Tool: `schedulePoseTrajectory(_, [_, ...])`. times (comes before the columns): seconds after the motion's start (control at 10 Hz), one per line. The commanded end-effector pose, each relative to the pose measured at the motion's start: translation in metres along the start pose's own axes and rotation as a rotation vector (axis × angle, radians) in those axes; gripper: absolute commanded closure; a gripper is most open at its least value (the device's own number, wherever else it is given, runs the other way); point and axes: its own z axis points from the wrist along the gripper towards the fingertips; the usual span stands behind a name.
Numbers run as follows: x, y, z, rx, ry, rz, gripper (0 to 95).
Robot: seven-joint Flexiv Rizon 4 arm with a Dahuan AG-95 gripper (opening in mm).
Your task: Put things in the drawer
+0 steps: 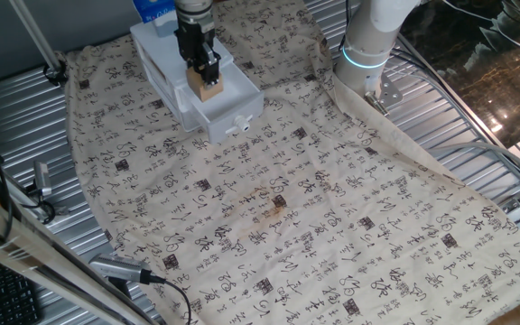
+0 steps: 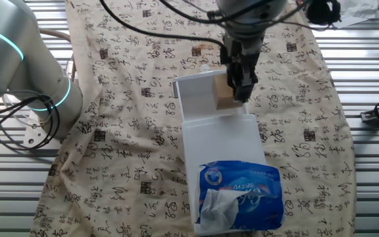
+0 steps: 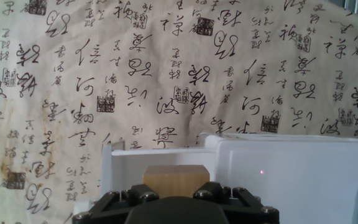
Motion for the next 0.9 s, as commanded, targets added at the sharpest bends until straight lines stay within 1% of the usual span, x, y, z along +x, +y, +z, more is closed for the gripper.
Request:
schedulePoseTrajectory(0.1, [0.000, 0.000, 0.002, 0.001, -0.005, -0.008, 95.0])
schedulePoseTrajectory(0.5, [0.005, -0.001, 0.010, 0.004, -0.007, -0.003, 95.0])
schedulePoseTrajectory(0.9, [0.004, 0.000, 0.017, 0.004, -0.005, 0.022, 95.0])
